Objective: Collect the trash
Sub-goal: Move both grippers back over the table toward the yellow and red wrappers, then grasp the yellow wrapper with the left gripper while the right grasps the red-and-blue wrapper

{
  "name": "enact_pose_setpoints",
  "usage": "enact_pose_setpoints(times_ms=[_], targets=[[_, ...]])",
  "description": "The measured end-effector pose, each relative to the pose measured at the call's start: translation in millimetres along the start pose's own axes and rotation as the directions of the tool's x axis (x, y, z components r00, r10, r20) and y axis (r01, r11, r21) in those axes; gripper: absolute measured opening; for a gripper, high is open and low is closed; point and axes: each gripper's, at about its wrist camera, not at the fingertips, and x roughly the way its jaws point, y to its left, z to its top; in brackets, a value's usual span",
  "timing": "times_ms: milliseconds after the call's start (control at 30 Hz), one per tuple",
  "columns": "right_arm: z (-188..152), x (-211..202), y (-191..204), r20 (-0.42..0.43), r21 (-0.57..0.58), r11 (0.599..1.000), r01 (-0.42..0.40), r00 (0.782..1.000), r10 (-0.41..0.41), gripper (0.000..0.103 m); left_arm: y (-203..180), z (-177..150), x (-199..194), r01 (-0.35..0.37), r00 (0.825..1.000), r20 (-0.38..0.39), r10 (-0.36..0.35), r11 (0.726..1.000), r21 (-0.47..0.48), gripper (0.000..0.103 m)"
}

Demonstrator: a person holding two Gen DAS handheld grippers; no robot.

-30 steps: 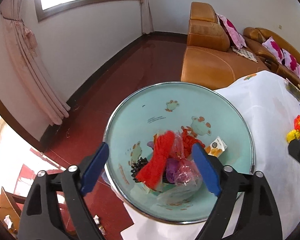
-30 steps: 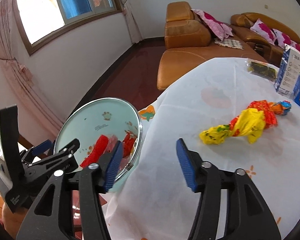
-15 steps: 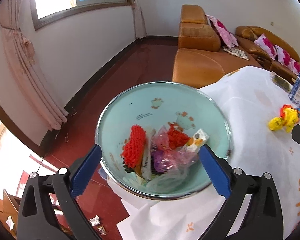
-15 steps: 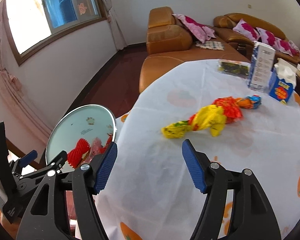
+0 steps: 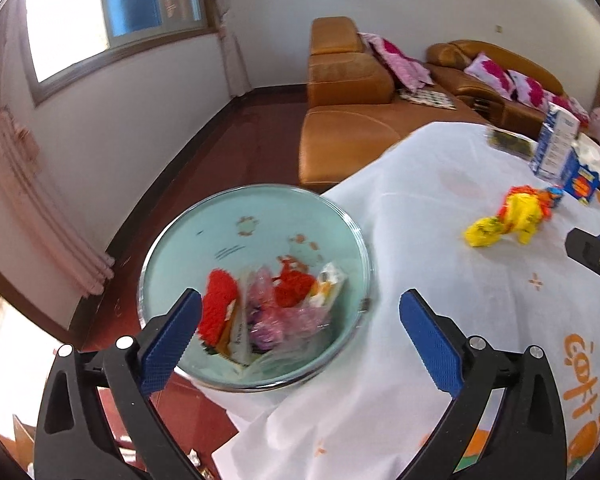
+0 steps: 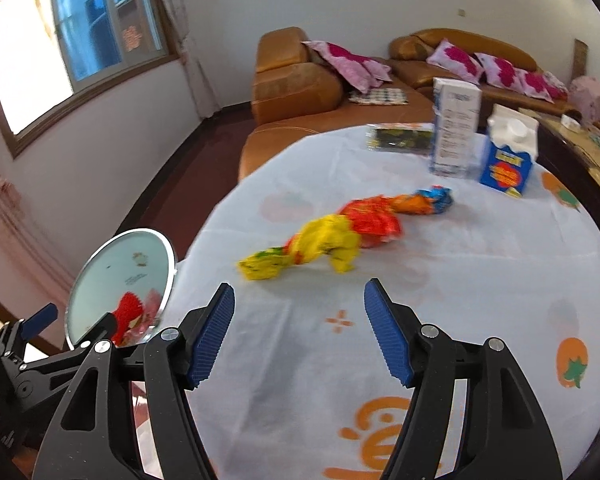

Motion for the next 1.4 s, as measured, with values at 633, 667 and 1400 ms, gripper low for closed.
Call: enact_pose_setpoints(times_ms=[633,667,1400], targets=[[-16.1,-22.0,-141.7,-0.011,0.140,0.970,0.196,0.980,-0.197,0.067,-127.1,42.0,42.4,0.199,0.978,0.006,-0.208,0.944,0.262,0.094],[-15.3,-21.9,-145.8,-0.013,0.148,0.970,0.193,0.981,-0.194,0.067,-131.8,44.2,45.8,0.199,0.978,0.000,-0.207,0.941,0.275,0.090],[52.5,61.6,-117.7,-0.040,0.280,0.958,0.067,0.998,-0.058,0.067,-75.3,47.5,31.1,0.273,0.961,0.016,-0.276,0.957,0.098,0.025]])
